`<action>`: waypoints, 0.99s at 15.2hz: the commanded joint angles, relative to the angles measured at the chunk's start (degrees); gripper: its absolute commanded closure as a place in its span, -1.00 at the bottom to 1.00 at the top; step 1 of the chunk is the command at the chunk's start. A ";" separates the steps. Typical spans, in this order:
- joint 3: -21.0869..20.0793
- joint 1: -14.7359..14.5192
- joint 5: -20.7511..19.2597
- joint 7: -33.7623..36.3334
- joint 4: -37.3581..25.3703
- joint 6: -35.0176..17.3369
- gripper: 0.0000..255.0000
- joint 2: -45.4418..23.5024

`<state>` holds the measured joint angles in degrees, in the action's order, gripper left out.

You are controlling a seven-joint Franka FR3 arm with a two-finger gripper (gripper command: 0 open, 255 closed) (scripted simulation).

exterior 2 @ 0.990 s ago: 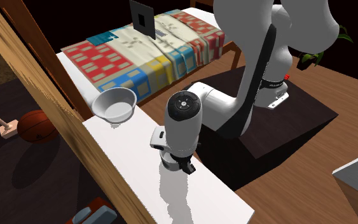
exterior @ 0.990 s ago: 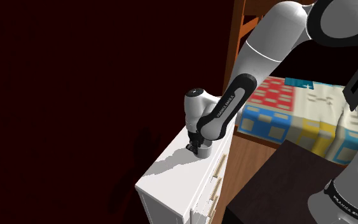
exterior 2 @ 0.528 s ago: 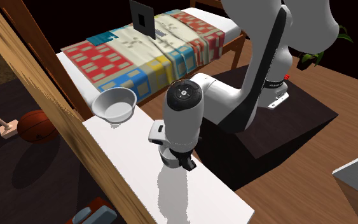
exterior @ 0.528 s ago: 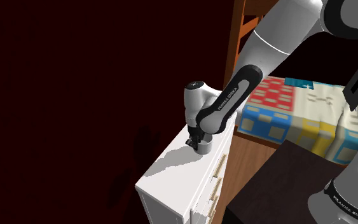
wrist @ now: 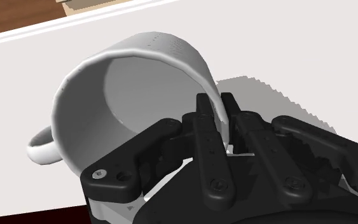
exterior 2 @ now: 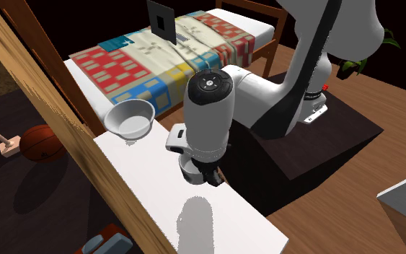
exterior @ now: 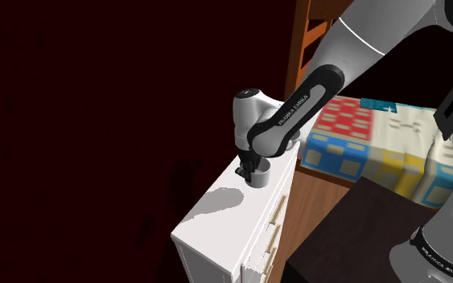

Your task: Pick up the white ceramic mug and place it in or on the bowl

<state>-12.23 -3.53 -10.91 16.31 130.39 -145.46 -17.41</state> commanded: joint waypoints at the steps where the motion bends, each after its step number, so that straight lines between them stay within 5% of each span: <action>1: -0.37 0.16 0.68 -0.44 -0.21 1.44 1.00 1.26; 15: -1.75 1.03 4.61 -3.47 -1.47 10.37 1.00 9.29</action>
<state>-13.94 -2.52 -6.49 12.97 128.96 -135.52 -8.51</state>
